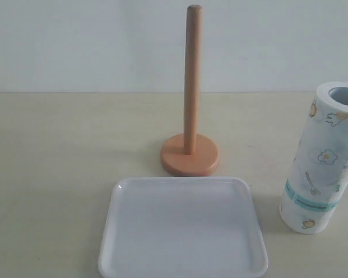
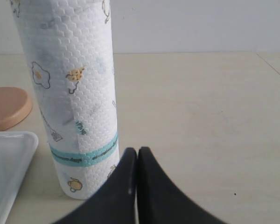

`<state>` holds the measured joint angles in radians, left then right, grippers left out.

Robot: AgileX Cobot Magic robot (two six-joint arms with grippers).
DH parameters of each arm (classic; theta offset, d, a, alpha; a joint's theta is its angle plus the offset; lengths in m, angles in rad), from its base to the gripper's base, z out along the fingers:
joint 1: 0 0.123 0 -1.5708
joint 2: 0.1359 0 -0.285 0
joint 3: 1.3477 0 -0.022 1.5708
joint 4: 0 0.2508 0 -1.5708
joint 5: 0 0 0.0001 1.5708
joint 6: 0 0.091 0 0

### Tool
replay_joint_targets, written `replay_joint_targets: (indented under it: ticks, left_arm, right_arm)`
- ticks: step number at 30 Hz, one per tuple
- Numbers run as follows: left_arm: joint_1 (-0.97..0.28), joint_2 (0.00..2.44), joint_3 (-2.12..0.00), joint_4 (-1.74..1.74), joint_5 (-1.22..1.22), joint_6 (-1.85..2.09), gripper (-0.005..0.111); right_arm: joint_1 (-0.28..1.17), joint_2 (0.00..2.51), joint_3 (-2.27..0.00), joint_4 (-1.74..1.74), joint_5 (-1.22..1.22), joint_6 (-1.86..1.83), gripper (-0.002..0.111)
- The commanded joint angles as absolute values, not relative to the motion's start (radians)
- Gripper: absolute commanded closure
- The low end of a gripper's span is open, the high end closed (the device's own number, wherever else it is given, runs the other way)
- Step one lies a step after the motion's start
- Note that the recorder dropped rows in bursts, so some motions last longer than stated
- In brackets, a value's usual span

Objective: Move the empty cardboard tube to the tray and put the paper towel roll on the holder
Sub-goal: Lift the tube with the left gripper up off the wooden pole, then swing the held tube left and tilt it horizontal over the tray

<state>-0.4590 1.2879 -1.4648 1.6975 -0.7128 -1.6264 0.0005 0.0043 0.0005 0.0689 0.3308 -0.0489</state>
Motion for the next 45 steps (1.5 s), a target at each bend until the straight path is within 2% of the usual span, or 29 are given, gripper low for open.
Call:
replay_joint_targets:
  ticks: [1,5,10,21,28,31,35,40,45]
  left_arm:
    - [-0.401,1.203,-1.379,1.744,-0.982,-1.752,0.103]
    - [-0.367,1.168,-1.292,1.744,-0.937,-1.774,0.103]
    - [-0.346,1.161,-1.093,1.744,-0.674,-1.703,0.103]
    - [-0.346,1.189,-0.784,1.744,-0.405,-1.542,0.103]
    - [-0.346,1.193,-0.740,1.744,0.133,-1.551,0.103]
    - [-0.346,1.180,-0.740,1.706,0.229,-1.469,0.103]
    - [-0.348,1.177,-0.740,1.252,0.292,-1.090,0.103]
    - [-0.350,1.170,-0.785,0.580,0.614,-0.252,0.103]
    - [-0.409,1.122,-0.890,0.000,0.684,0.437,0.103]
  right_arm:
    - [0.003,0.000,0.000,0.072,0.323,-0.055,0.108]
    - [0.003,0.000,0.000,0.072,0.323,-0.053,0.108]
    - [0.003,0.000,0.000,0.072,0.323,-0.055,0.108]
    - [0.003,0.000,0.000,0.072,0.325,-0.055,0.108]
    - [0.003,0.000,0.000,0.072,0.325,-0.055,0.108]
    - [0.003,0.000,0.000,0.072,0.325,-0.053,0.108]
    - [0.003,0.000,0.000,0.072,0.325,-0.055,0.108]
    - [0.003,0.000,0.000,0.072,0.325,-0.055,0.108]
    - [0.003,0.000,0.000,0.072,0.325,-0.053,0.108]
